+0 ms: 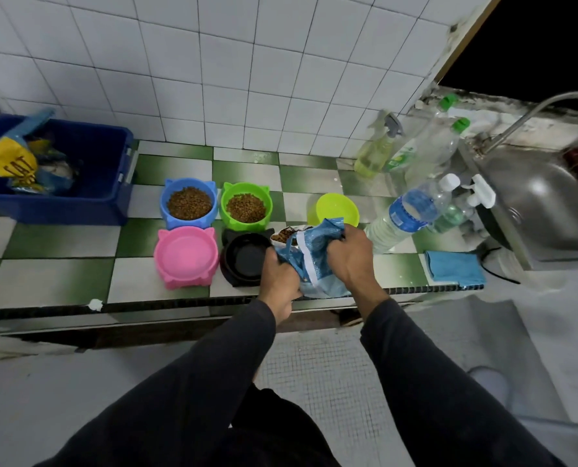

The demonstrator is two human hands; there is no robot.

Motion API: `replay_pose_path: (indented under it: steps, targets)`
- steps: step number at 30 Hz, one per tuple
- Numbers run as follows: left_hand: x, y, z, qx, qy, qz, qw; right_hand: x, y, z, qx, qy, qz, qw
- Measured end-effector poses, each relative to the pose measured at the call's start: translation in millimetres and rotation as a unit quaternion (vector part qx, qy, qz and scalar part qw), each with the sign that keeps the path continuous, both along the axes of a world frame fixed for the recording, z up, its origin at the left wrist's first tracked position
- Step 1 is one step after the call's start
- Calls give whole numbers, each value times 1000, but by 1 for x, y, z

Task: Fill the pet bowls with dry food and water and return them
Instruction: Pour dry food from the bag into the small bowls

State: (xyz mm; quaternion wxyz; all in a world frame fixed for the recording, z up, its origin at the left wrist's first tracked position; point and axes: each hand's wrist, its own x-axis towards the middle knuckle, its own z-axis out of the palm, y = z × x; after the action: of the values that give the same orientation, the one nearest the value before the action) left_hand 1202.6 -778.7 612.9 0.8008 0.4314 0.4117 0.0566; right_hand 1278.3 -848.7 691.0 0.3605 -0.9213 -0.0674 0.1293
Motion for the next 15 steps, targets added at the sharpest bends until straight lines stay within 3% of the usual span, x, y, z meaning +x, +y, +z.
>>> replay_pose_path:
  steps: [15]
  targets:
    - [-11,11,-21,-95,47,16,994,-6,24,-7,-104,-3,71,992]
